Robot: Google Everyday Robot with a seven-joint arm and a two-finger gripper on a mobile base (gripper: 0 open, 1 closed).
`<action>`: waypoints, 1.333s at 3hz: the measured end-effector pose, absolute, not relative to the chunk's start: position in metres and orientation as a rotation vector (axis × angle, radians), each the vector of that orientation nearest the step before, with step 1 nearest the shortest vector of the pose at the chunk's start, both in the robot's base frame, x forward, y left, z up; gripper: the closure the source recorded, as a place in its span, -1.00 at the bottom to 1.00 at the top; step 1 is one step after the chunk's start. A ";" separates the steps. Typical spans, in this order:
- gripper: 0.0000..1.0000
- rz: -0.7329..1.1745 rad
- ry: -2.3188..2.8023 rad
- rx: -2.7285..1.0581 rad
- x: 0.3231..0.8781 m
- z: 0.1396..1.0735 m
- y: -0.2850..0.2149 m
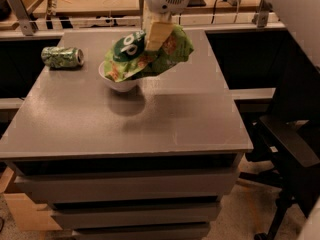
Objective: Pick green rice chip bag from white bowl and place on counter
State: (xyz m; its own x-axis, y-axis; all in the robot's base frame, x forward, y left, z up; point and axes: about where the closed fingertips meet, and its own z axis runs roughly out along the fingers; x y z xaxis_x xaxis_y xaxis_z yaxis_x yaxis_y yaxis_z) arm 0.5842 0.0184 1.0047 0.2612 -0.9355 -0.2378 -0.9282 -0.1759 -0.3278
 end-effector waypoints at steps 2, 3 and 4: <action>1.00 0.144 1.822 -2.090 0.535 0.972 -0.008; 1.00 0.251 1.863 -2.072 0.518 0.945 -0.018; 1.00 0.339 1.871 -2.070 0.512 0.919 -0.021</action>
Offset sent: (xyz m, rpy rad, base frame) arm -0.0862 -0.0499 -0.0665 0.0762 0.2667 -0.1108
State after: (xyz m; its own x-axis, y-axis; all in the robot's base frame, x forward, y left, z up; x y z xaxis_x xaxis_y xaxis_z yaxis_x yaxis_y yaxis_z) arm 0.5121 -0.0207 0.9190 0.1094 -0.9147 -0.3892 -0.9931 -0.0835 -0.0828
